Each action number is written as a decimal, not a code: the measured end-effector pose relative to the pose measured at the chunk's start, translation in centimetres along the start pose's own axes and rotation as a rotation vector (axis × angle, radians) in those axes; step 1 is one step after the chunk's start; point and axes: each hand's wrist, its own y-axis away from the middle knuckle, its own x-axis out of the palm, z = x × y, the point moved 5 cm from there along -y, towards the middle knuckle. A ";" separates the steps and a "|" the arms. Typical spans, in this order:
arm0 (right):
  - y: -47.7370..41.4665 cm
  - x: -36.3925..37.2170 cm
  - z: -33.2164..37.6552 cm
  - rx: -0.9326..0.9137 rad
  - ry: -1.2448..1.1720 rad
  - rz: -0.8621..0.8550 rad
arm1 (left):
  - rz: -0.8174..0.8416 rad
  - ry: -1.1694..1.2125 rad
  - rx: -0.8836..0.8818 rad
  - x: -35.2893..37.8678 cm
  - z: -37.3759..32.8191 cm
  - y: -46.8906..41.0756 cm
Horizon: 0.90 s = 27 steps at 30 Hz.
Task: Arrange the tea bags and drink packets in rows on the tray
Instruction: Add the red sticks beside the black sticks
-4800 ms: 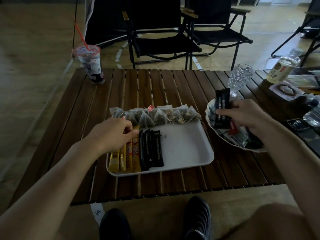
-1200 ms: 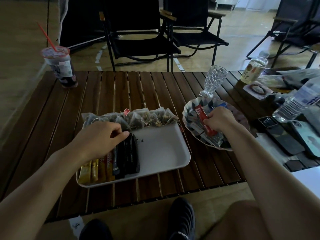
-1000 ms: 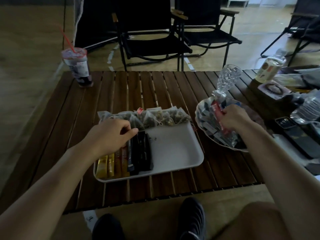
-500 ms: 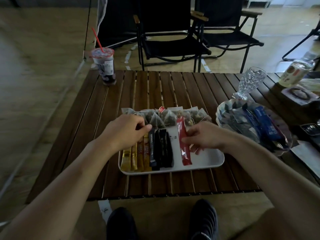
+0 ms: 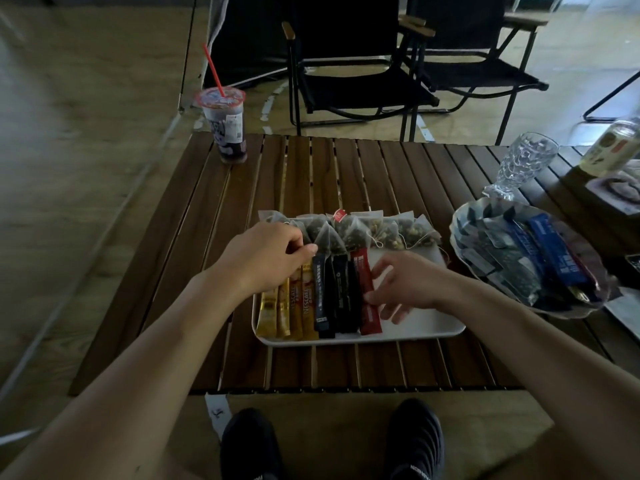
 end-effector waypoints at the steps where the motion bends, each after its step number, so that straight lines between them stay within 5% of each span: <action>1: 0.0 0.1 0.0 -0.008 0.003 -0.005 | -0.002 -0.005 0.001 0.0 0.0 0.0; 27: -0.4 1.5 1.8 -0.225 0.292 -0.160 | 0.006 -0.006 0.001 0.0 0.1 0.1</action>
